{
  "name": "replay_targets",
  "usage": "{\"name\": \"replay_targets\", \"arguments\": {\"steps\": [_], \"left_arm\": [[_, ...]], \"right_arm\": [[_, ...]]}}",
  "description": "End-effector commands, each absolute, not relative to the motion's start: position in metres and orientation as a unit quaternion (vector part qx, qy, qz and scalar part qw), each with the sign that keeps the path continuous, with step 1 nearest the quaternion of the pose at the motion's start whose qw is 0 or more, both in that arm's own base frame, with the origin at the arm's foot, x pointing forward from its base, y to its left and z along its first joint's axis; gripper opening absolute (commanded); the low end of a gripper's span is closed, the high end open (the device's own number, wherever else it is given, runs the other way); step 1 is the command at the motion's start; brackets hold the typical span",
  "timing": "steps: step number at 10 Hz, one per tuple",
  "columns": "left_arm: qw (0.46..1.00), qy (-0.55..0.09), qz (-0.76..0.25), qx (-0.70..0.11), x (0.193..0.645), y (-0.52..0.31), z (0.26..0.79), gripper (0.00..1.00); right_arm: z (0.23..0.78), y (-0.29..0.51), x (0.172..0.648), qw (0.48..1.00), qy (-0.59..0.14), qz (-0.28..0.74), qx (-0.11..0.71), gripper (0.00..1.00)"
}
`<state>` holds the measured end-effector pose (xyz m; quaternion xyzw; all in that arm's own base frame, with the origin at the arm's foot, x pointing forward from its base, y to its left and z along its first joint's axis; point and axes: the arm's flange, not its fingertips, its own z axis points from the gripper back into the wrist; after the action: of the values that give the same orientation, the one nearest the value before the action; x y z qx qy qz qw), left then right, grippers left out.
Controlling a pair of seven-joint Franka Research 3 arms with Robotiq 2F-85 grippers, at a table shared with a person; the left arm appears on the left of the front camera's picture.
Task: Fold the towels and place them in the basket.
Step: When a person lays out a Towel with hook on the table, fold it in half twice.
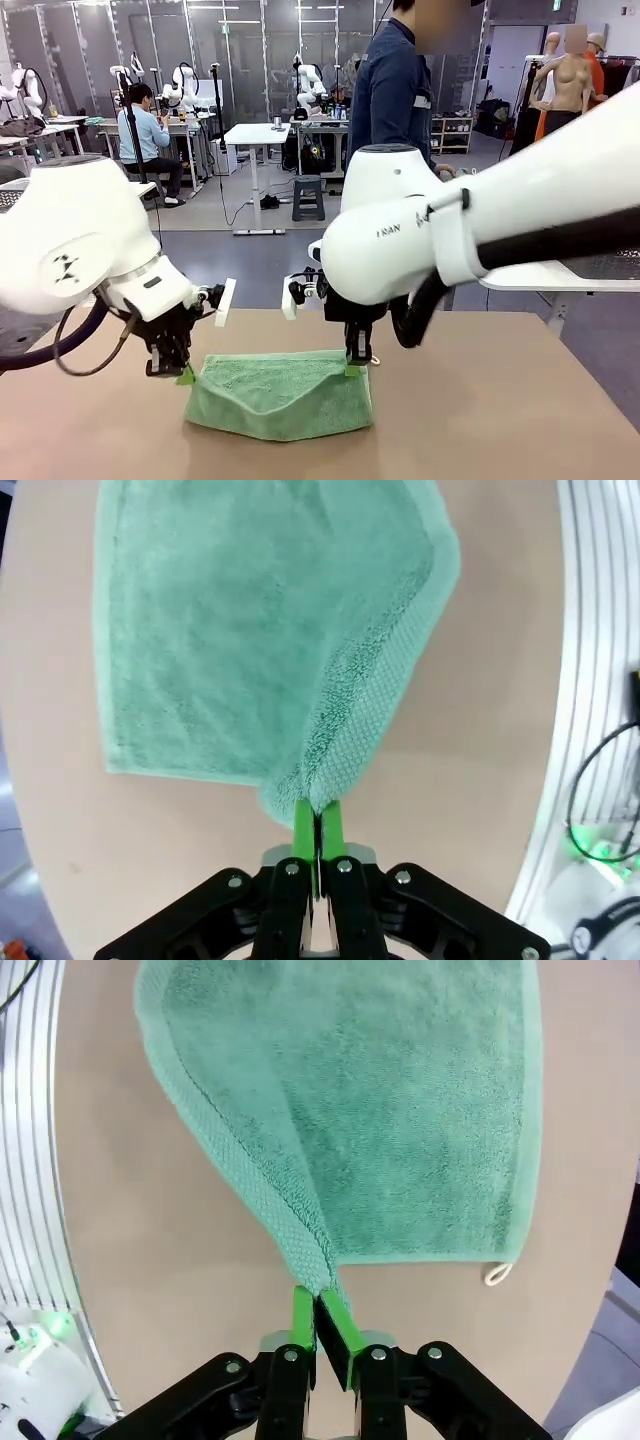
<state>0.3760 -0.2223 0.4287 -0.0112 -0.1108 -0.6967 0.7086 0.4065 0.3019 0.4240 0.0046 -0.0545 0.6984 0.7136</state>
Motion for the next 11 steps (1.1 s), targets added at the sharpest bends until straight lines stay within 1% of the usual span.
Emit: {"name": "replay_targets", "arguments": {"steps": [1, 3, 6, 7, 9, 10, 11], "left_arm": [[0.708, -0.109, -0.698, 0.008, 0.412, -0.229, 0.438, 0.0], [0.725, -0.087, -0.683, 0.012, 0.439, -0.233, 0.436, 0.0], [0.743, -0.057, -0.666, 0.019, 0.478, -0.241, 0.422, 0.0], [0.749, -0.048, -0.66, 0.026, 0.485, -0.241, 0.419, 0.0], [0.755, -0.042, -0.654, 0.018, 0.495, -0.24, 0.412, 0.0], [0.754, -0.04, -0.655, 0.018, 0.495, -0.238, 0.408, 0.0], [0.753, -0.031, -0.657, 0.024, 0.491, -0.235, 0.407, 0.0]], "right_arm": [[0.426, 0.309, 0.443, 0.707, -0.024, 0.707, 0.01, 0.0], [0.422, 0.31, 0.47, 0.715, -0.005, 0.698, 0.028, 0.0], [0.414, 0.311, 0.501, 0.733, 0.007, 0.68, 0.007, 0.0], [0.409, 0.307, 0.51, 0.739, 0.012, 0.674, 0.013, 0.0], [0.401, 0.3, 0.523, 0.74, 0.006, 0.671, 0.051, 0.0], [0.397, 0.299, 0.523, 0.74, 0.01, 0.67, 0.053, 0.0], [0.4, 0.297, 0.517, 0.736, 0.002, 0.676, 0.03, 0.0]]}}
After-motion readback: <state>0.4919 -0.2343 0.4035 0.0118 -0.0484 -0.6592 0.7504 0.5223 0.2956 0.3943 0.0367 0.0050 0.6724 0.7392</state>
